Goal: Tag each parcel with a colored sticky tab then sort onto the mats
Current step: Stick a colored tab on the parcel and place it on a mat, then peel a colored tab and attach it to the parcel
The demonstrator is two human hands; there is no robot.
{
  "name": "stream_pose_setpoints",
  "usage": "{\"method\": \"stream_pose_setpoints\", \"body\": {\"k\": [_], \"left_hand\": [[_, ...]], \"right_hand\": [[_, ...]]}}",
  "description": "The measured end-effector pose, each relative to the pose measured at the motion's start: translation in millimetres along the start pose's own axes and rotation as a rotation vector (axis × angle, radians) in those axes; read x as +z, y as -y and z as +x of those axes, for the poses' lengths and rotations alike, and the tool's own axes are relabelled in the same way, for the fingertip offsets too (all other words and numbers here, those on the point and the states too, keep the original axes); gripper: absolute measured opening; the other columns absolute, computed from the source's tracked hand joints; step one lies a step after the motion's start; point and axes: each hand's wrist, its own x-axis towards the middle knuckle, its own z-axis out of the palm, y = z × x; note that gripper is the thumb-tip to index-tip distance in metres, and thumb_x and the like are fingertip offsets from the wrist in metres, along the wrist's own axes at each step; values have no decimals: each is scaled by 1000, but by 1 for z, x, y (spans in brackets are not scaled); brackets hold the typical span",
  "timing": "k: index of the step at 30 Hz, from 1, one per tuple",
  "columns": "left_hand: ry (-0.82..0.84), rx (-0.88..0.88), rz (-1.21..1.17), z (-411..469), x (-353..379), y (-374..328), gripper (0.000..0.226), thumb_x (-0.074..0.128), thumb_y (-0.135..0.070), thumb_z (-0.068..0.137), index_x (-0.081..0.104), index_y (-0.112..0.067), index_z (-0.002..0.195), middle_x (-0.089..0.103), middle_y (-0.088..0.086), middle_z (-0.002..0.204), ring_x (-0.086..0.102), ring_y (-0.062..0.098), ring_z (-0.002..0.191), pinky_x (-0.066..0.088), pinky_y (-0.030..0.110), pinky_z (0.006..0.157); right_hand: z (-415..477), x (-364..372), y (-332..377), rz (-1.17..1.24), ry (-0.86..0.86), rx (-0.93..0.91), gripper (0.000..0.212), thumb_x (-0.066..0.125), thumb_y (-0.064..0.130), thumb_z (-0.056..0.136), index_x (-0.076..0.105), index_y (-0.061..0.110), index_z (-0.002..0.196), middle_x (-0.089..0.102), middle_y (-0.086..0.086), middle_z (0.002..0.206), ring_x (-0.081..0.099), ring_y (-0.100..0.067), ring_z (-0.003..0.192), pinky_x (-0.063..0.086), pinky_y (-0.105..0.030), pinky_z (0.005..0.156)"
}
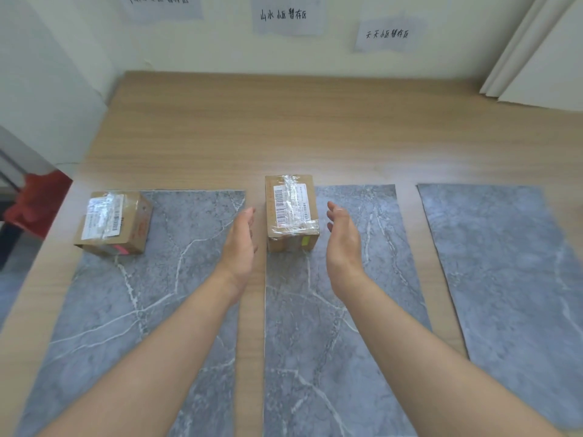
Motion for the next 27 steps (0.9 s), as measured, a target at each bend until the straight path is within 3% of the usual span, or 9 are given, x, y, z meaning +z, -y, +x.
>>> {"method": "stream_pose_setpoints", "body": {"k": [5,10,17,20,23,27], "left_hand": [[-6,93,32,-48,10,-34,63,29,-59,96,42,-30,150,38,-5,157,34,14,145,29,45,120],[-31,187,-3,-112,24,-67,52,27,-46,105,43,-24,149,37,0,158,32,16,146,28,45,120],[-37,283,-30,-205,30,-74,54,32,-51,103,46,-23,147,39,3,156,32,17,146,28,44,121],[-29,287,-8,-242,25,-69,67,36,-61,89,48,-26,145,41,3,154,35,16,145,29,43,120],[-23,300,-6,-275,18,-65,53,31,-50,103,46,-23,147,41,6,155,35,18,144,29,44,120],[27,309,17,-318,9,-59,52,27,-47,105,43,-23,149,40,7,155,35,20,144,28,42,120]], "right_hand": [[-30,-21,37,35,25,-61,45,35,46,105,57,33,142,53,10,149,45,-12,139,33,-39,117],[-73,-49,71,73,82,-147,44,37,42,105,60,29,139,55,8,147,47,-14,138,35,-42,119],[-143,-82,90,94,144,-245,42,38,40,104,64,25,134,61,7,138,55,-14,130,41,-42,114],[-176,-94,91,96,144,-268,41,38,39,104,66,24,131,63,7,134,56,-14,127,42,-42,113],[-210,-105,89,93,139,-286,40,39,38,105,67,24,129,64,6,131,58,-15,126,43,-41,112],[-260,-119,83,90,125,-316,39,39,38,105,67,25,127,65,7,129,59,-16,124,45,-35,103]]}}
